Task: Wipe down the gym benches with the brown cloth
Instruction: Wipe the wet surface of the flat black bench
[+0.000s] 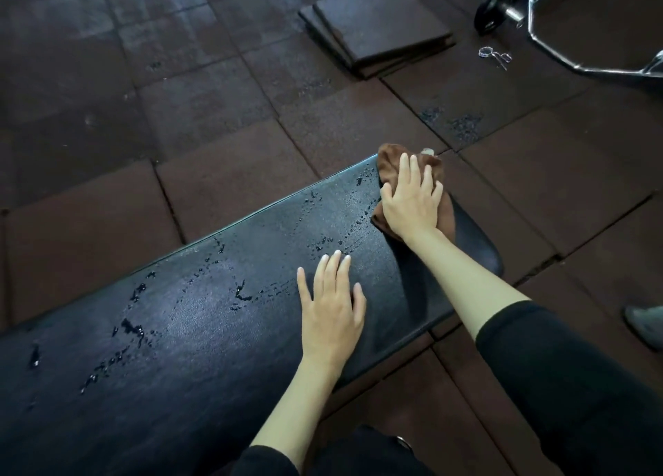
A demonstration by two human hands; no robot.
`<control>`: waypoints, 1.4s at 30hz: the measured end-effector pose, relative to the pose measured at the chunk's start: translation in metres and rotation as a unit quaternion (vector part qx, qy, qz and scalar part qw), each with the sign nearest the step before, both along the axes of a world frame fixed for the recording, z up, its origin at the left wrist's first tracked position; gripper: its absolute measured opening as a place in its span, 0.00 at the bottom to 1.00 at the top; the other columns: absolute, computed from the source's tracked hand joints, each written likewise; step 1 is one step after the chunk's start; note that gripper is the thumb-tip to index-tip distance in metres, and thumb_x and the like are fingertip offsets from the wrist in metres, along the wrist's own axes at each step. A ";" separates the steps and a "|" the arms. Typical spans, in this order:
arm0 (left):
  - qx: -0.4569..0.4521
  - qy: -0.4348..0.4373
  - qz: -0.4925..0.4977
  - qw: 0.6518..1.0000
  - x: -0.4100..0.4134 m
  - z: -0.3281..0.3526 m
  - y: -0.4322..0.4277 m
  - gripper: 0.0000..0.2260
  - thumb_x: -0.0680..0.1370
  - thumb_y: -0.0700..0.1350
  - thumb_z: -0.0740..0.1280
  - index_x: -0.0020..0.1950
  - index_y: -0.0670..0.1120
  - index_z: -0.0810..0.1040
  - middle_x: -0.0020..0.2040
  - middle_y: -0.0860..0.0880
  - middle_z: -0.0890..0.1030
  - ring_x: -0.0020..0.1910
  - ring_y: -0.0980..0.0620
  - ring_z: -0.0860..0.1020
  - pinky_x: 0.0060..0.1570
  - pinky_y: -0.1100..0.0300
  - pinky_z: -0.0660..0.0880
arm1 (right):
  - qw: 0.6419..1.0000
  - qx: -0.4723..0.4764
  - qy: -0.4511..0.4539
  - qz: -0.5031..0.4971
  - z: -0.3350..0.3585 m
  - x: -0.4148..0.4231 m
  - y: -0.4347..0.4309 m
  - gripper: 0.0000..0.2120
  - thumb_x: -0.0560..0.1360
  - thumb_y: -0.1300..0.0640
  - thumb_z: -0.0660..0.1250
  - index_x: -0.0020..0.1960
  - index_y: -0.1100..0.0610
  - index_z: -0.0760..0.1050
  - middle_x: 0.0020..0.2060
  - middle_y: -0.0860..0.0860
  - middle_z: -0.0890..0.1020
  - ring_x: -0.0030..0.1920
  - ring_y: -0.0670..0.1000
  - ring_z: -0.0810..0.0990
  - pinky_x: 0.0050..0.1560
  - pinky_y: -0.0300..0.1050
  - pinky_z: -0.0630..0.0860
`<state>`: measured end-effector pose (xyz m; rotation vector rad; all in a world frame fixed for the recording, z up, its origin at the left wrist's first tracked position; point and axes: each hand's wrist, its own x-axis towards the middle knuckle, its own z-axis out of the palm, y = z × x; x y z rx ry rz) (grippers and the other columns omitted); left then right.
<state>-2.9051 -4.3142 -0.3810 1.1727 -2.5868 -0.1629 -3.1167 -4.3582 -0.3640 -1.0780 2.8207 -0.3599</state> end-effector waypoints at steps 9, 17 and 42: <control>0.013 0.053 0.039 0.998 0.004 0.008 -0.015 0.19 0.76 0.49 0.55 0.65 0.45 0.74 0.66 0.48 0.74 0.68 0.49 0.69 0.70 0.41 0.54 | 0.995 -0.005 0.000 0.095 0.003 -0.026 0.040 0.29 0.77 0.45 0.58 0.77 0.44 0.54 0.77 0.48 0.57 0.76 0.56 0.52 0.73 0.56 0.51; 0.042 0.083 0.086 0.992 0.009 0.012 -0.073 0.19 0.78 0.48 0.53 0.65 0.45 0.73 0.65 0.48 0.75 0.66 0.49 0.70 0.70 0.47 0.59 | 0.999 -0.027 -0.008 -0.038 0.000 -0.017 0.025 0.29 0.78 0.47 0.55 0.77 0.50 0.54 0.76 0.50 0.59 0.75 0.58 0.55 0.73 0.56 0.51; 0.059 0.094 0.122 0.986 0.013 0.002 -0.071 0.20 0.79 0.48 0.49 0.66 0.45 0.72 0.65 0.49 0.75 0.66 0.51 0.70 0.71 0.47 0.57 | 1.000 -0.004 -0.004 0.004 0.002 -0.021 0.020 0.29 0.77 0.48 0.54 0.77 0.50 0.55 0.76 0.51 0.59 0.75 0.60 0.56 0.72 0.59 0.54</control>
